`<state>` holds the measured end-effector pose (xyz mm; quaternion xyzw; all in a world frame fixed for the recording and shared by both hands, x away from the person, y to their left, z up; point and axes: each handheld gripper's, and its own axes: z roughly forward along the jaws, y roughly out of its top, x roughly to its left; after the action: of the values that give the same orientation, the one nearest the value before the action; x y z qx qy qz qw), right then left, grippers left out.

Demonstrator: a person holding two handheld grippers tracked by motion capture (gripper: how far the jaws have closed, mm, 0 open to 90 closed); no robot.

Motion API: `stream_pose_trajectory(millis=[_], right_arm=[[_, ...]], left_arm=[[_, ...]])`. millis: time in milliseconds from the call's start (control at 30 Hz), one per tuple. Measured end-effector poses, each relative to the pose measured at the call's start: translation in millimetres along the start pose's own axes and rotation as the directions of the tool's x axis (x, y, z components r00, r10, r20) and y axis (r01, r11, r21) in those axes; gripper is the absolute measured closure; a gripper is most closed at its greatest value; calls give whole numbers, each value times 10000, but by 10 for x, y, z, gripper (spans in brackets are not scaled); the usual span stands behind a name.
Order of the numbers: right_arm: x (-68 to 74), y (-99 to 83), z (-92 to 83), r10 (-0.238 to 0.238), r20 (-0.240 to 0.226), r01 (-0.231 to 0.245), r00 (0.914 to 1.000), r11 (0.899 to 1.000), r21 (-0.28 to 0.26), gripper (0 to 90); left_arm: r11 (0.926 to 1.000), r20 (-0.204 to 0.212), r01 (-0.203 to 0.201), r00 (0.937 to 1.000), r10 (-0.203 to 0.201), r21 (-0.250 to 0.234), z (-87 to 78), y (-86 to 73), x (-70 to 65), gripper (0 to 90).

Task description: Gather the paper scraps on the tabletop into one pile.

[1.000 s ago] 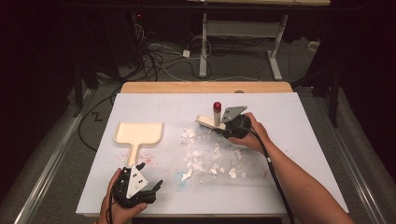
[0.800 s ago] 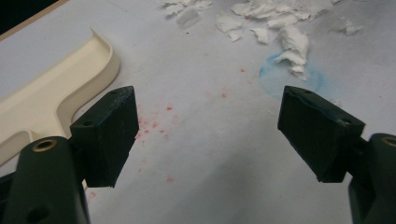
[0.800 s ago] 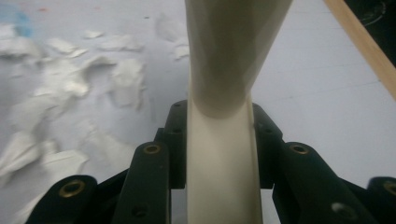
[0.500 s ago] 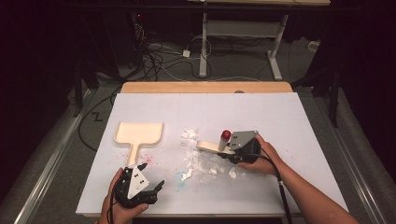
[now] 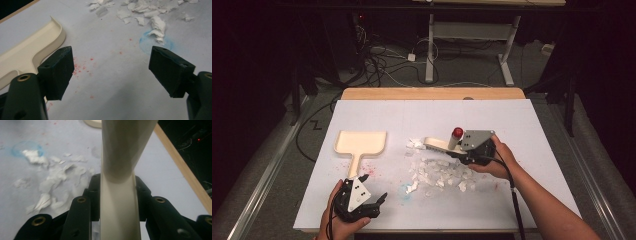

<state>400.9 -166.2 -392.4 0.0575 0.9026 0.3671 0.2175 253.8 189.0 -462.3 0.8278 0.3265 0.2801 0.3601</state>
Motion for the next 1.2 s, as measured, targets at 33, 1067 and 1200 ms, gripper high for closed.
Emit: stream_pose_trajectory(millis=[33, 1067, 1200], right_arm=[[-31, 21, 22, 20, 20, -20, 10000, 10000, -60, 679], [-274, 318, 1071, -628, -960, 700, 9934, 9949, 730, 678], [-144, 256, 894, -919, -1608, 998, 9827, 9941, 418, 678]], left_arm=[[10000, 20, 11, 10000, -11, -36, -2, 1, 2, 197], [9996, 368, 190, 9991, -198, 230, 3, -56, -3, 197], [9998, 364, -26, 9993, 19, 193, 6, -40, -20, 197]])
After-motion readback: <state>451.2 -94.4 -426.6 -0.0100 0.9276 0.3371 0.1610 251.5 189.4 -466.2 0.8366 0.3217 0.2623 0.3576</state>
